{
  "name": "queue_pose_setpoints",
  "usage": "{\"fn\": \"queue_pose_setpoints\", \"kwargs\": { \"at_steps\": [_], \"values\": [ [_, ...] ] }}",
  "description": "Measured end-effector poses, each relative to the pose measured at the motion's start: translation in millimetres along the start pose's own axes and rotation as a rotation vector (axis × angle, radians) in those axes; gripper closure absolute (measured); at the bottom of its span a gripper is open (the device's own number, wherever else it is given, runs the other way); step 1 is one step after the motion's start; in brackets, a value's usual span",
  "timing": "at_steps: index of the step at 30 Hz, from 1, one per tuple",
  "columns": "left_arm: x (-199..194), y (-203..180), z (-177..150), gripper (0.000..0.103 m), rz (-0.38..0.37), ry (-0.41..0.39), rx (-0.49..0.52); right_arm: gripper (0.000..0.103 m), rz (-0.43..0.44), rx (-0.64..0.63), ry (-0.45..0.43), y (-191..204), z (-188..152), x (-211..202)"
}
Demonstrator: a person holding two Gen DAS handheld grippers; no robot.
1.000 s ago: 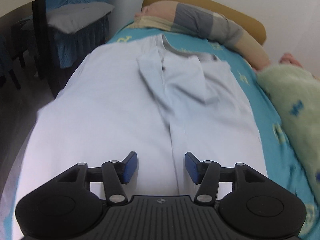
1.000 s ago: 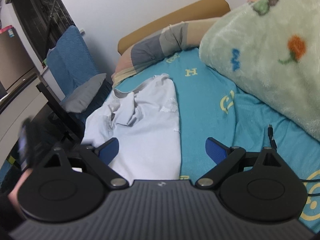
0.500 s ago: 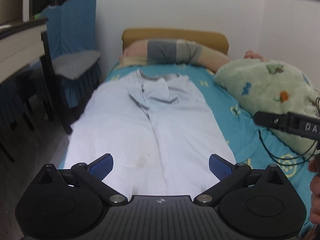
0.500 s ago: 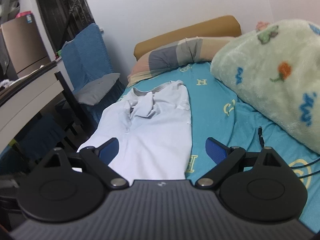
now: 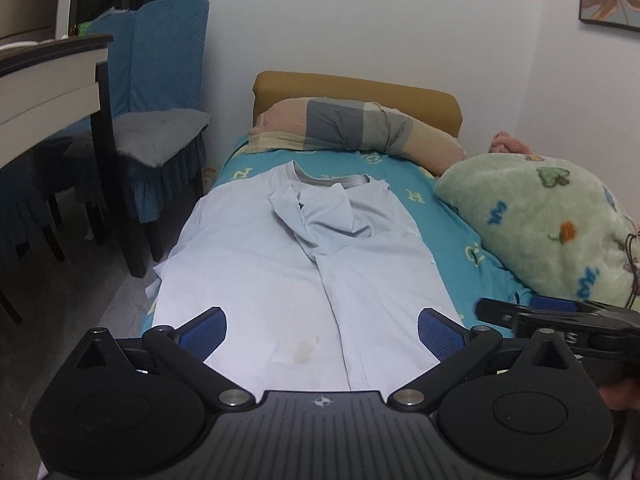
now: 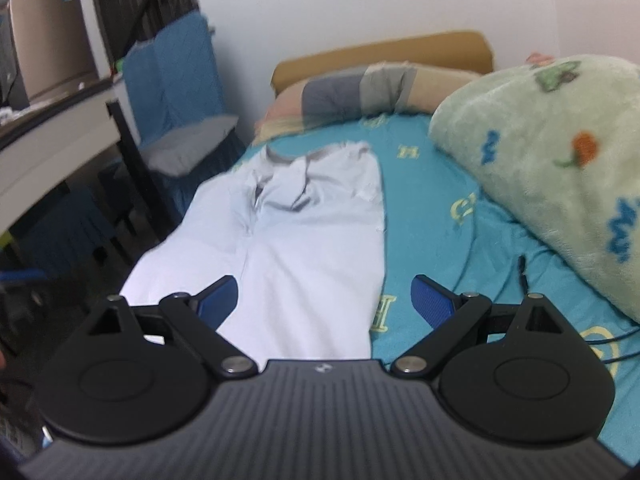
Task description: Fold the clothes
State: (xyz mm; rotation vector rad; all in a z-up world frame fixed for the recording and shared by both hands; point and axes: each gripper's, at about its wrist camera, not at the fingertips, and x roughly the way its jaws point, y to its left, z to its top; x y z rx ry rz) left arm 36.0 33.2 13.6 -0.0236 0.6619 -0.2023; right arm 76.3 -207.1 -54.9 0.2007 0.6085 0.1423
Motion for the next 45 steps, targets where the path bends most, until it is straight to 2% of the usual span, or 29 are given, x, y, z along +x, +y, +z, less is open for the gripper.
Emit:
{"fn": "queue_pose_setpoints", "kwargs": {
  "at_steps": [4, 8, 11, 15, 17, 21, 25, 27, 30, 31, 32, 34, 35, 37, 38, 41, 45],
  "values": [
    [0, 22, 2, 0.000, -0.014, -0.003, -0.032, 0.009, 0.028, -0.101, 0.077, 28, 23, 41],
    [-2, 54, 3, 0.000, 0.006, -0.017, -0.070, 0.009, 0.083, -0.258, 0.154, 86, 56, 99],
    [1, 89, 0, 0.000, 0.011, -0.024, -0.143, 0.009, 0.130, -0.425, 0.200, 144, 74, 148],
    [27, 138, -13, 0.000, -0.004, 0.010, -0.308, 0.009, 0.215, -0.607, 0.269, 227, 84, 219],
    [45, 156, -20, 0.002, 0.003, 0.042, -0.375, 0.009, 0.253, -0.689, 0.316, 268, 79, 254],
    [63, 186, -30, 0.003, 0.045, 0.043, -0.442, 0.009, 0.207, -0.925, 0.402, 340, 43, 320],
    [85, 206, -36, 0.003, 0.065, 0.070, -0.482, 0.009, 0.221, -1.081, 0.491, 371, 9, 366],
    [96, 210, -36, 0.003, 0.069, 0.074, -0.484, 0.009, 0.201, -1.186, 0.514, 377, -10, 381],
    [105, 214, -33, 0.006, 0.137, 0.061, -0.490, 0.009, 0.165, -1.328, 0.465, 382, -32, 389],
    [103, 213, -32, 0.005, 0.184, 0.034, -0.491, 0.009, 0.153, -1.349, 0.444, 382, -35, 391],
    [100, 212, -32, 0.005, 0.234, 0.006, -0.491, 0.021, 0.139, -1.354, 0.422, 382, -38, 392],
    [94, 218, -32, 0.005, 0.262, -0.037, -0.519, 0.037, 0.115, -1.326, 0.372, 380, -38, 391],
    [91, 220, -32, 0.005, 0.265, -0.047, -0.525, 0.056, 0.114, -1.297, 0.355, 378, -34, 390],
    [87, 221, -32, 0.005, 0.269, -0.066, -0.530, 0.083, 0.096, -1.243, 0.314, 374, -26, 387],
    [84, 220, -31, 0.005, 0.269, -0.075, -0.528, 0.093, 0.088, -1.218, 0.292, 372, -21, 384],
    [69, 212, -28, 0.004, 0.235, -0.157, -0.492, 0.095, 0.019, -1.165, 0.146, 364, -3, 365],
    [52, 196, -25, 0.003, 0.176, -0.243, -0.446, 0.095, -0.073, -0.955, -0.115, 328, 44, 317]
  ]
}}
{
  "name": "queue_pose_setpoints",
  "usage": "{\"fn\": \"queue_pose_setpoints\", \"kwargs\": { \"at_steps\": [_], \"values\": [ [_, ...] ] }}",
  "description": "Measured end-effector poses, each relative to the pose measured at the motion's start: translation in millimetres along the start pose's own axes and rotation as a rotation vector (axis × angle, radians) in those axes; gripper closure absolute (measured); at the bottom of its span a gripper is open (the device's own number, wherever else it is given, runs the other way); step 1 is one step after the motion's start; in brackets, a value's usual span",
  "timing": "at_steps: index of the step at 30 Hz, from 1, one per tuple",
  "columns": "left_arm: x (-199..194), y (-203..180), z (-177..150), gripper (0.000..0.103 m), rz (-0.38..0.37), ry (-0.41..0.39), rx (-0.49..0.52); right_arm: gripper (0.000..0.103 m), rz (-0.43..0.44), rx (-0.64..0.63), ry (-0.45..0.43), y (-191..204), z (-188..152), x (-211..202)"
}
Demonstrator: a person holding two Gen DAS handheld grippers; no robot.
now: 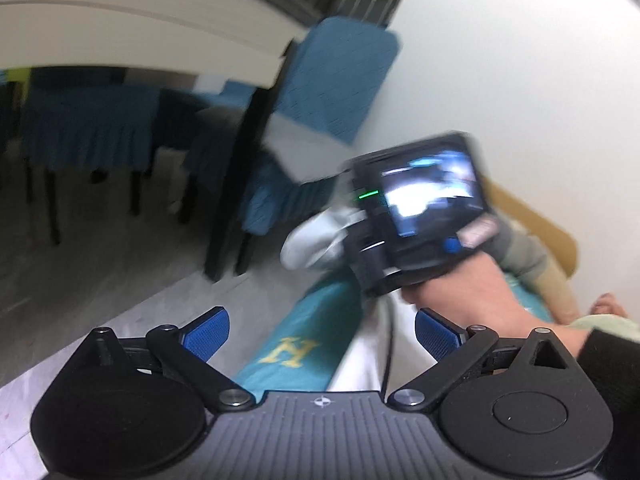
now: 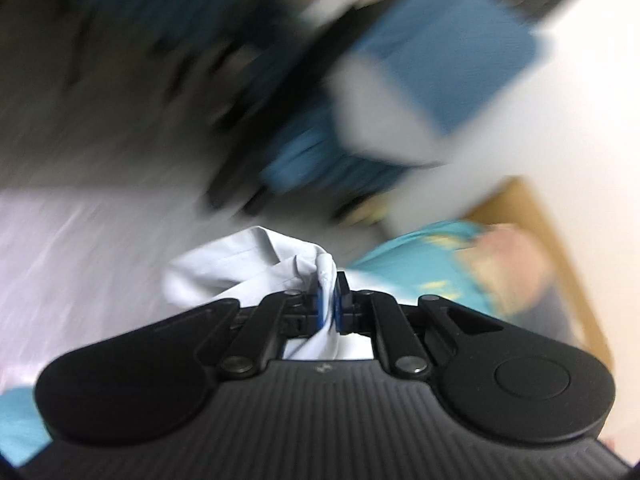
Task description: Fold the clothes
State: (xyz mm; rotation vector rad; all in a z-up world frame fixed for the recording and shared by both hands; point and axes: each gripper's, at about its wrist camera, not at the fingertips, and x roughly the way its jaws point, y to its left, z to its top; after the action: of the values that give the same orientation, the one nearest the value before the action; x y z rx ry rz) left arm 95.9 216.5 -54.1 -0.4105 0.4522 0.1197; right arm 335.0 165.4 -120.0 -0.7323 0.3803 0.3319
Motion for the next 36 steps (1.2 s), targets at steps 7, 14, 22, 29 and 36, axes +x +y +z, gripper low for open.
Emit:
{"fn": "queue_pose_setpoints", "kwargs": {
  "at_steps": [7, 14, 22, 29, 36],
  "values": [
    [-9, -33, -12, 0.002, -0.149, 0.004, 0.084, 0.095, -0.370, 0.509, 0.011, -140, -93, -45],
    [7, -54, -36, 0.002, -0.187, 0.106, 0.147, 0.050, -0.313, 0.836, 0.214, -197, -217, -44],
    [21, -62, -46, 0.002, -0.203, 0.186, 0.215, 0.018, -0.160, 0.877, 0.146, -203, -220, -106],
    [38, -59, -55, 0.003, -0.299, 0.457, 0.132, 0.018, -0.004, 0.989, 0.098, -207, -214, -225],
    [34, -20, -37, 0.003, -0.317, 0.631, -0.117, 0.018, 0.079, 0.999, 0.074, -191, -234, -335]
  ]
}}
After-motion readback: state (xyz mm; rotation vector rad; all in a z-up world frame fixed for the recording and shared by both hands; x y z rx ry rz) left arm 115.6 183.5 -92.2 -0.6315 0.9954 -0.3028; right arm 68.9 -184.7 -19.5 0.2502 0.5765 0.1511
